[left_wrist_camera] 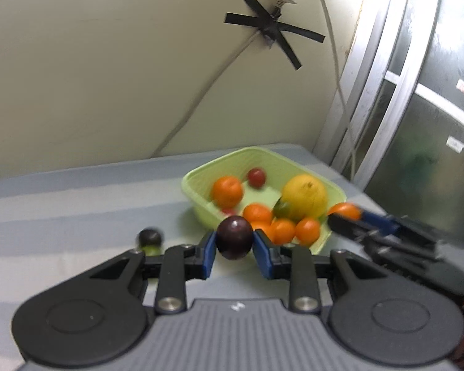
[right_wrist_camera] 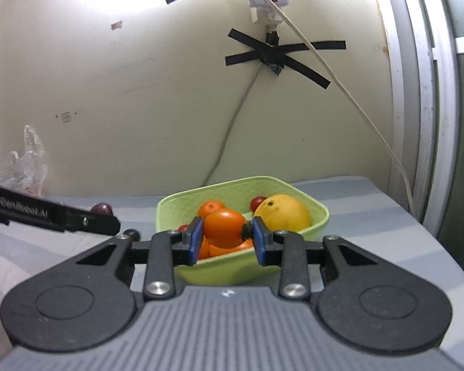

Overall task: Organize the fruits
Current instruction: 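Lower both tomatoes into the green basket and open both grippers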

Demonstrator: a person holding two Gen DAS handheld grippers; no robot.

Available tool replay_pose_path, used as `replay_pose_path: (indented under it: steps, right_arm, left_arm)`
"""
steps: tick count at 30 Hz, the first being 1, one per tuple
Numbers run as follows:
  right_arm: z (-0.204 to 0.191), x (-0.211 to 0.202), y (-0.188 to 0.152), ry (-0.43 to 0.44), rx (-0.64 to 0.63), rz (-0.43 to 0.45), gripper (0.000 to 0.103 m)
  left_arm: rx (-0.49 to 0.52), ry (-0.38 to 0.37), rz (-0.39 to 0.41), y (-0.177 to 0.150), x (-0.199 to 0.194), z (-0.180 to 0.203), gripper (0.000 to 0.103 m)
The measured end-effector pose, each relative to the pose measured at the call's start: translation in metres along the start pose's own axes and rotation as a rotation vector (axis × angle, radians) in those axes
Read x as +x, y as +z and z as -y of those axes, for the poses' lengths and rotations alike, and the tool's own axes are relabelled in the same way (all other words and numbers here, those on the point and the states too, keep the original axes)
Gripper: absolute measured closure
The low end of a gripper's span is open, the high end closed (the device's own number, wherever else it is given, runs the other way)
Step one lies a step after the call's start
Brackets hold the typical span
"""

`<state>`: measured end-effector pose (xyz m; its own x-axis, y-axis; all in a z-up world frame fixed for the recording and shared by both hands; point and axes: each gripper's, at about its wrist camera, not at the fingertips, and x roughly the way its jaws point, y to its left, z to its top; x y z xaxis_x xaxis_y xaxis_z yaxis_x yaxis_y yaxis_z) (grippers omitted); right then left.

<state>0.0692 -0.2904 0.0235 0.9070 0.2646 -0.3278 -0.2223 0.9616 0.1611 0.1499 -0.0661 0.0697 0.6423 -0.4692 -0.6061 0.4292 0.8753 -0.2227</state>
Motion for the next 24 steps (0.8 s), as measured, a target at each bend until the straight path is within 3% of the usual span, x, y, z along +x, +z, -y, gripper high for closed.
replay_pose_path:
  steps: [8,10,11,13,18,24]
  right_arm:
    - [0.008,0.035,-0.001,0.021,0.013,-0.020,0.065]
    - [0.008,0.040,-0.002,0.023,0.007,-0.017,0.065]
    - [0.009,0.042,-0.002,0.027,0.006,-0.008,0.061]
    - [0.011,0.044,0.001,0.033,0.015,0.001,0.051]
    - [0.015,0.037,0.005,0.026,0.037,0.044,0.051]
    - [0.022,0.027,0.005,-0.007,0.078,0.076,0.051]
  left_arm:
    - [-0.060,-0.054,-0.051,0.032,0.060,0.006,0.077]
    - [-0.063,-0.048,-0.056,0.036,0.072,0.009,0.072]
    - [-0.063,-0.041,-0.058,0.038,0.077,0.010,0.071]
    - [-0.072,-0.025,-0.055,0.040,0.082,0.012,0.058]
    - [-0.063,-0.004,-0.022,0.042,0.073,0.007,0.058]
    - [-0.094,0.059,0.060,0.042,0.027,-0.032,0.058]
